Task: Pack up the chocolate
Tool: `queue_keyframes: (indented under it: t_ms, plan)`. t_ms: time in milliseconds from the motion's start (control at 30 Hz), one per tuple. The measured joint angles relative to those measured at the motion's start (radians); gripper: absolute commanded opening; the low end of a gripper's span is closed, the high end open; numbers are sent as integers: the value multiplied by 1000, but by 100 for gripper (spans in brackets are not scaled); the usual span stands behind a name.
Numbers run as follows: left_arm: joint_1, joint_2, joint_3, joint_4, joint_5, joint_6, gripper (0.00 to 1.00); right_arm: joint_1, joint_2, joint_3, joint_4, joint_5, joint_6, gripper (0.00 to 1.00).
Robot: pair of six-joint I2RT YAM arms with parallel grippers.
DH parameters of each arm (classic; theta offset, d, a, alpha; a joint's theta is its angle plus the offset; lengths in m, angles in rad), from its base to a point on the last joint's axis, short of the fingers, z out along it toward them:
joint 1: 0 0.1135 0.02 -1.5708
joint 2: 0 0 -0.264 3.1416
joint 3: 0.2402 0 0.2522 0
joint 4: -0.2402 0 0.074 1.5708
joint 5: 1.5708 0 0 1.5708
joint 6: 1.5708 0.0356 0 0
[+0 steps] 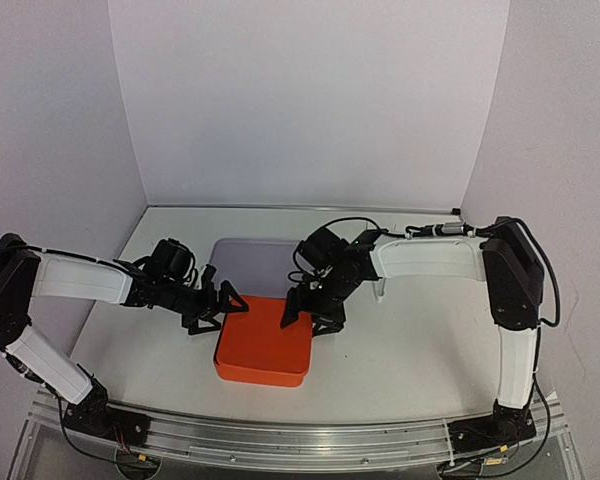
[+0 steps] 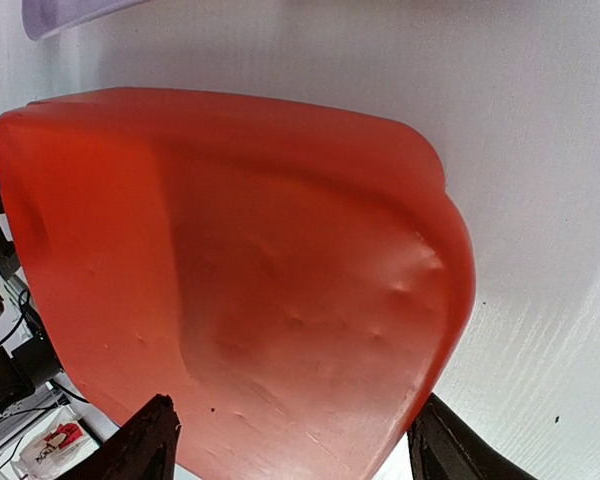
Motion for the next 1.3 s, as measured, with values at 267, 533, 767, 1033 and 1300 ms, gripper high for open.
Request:
queue_keyframes:
  t_ms: [267, 533, 767, 1033, 1300]
  plan:
    - [0, 1, 6, 0, 7, 0, 100, 3, 0, 72, -54, 23, -40, 73]
    - [0, 3, 13, 0, 7, 0, 99, 4, 15, 130, -87, 22, -70, 73]
    - [0, 4, 13, 0, 7, 0, 97, 4, 26, 131, -103, 22, -85, 72]
    - [-2, 18, 13, -1, 9, -1, 92, 4, 41, 155, -115, 6, -102, 69]
    - [-7, 19, 13, -9, 6, -2, 90, 22, 65, 181, -113, -21, -142, 68]
